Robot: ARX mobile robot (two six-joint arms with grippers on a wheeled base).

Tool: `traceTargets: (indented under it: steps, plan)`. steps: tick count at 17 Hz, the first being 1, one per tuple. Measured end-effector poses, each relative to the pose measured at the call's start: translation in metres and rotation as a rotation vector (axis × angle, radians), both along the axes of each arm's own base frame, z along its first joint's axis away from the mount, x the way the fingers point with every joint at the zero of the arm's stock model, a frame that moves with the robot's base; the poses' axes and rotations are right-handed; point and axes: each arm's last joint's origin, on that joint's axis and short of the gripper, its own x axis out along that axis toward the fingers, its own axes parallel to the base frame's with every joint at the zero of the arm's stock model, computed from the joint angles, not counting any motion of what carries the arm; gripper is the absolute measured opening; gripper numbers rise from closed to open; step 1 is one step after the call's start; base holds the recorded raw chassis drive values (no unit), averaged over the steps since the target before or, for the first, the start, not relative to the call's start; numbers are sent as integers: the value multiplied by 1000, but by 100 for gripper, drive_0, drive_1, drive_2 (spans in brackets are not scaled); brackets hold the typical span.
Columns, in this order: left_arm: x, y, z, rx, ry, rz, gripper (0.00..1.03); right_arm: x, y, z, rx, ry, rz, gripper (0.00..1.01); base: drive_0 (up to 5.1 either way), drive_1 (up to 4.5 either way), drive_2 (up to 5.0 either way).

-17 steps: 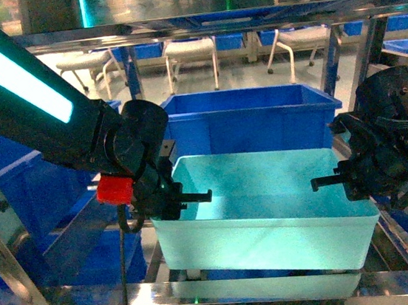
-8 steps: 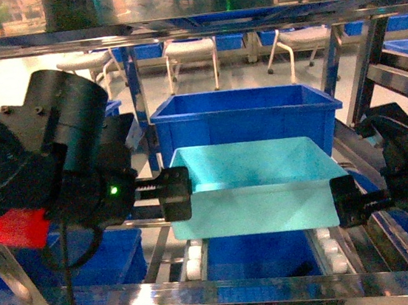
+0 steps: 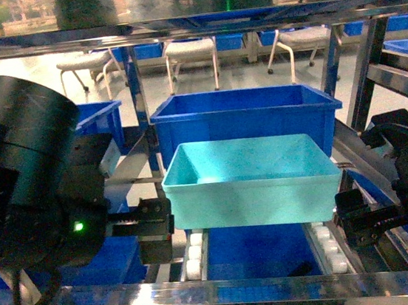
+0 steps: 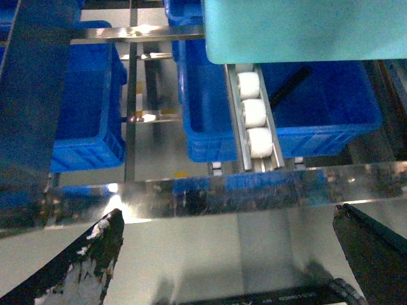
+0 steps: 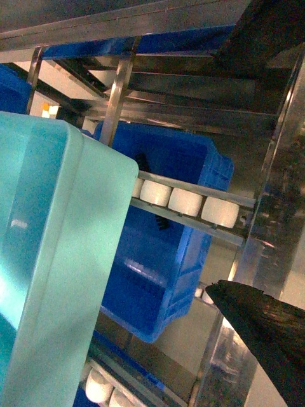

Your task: Organize blue bins on left shelf correctly

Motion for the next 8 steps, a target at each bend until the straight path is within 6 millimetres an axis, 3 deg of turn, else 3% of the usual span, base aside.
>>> traceTargets:
  steps: [3, 6, 8]
  plan:
    - [-16, 2, 6, 10, 5, -9, 98, -8, -1, 7, 9, -5, 19, 98, 0, 0, 0]
    - [-72, 6, 12, 32, 89, -37, 98, -50, -22, 24, 40, 86, 31, 98, 0, 0, 0]
    - [-75, 4, 13, 23, 89, -44, 98, -56, -24, 30, 51, 88, 23, 98, 0, 0, 0]
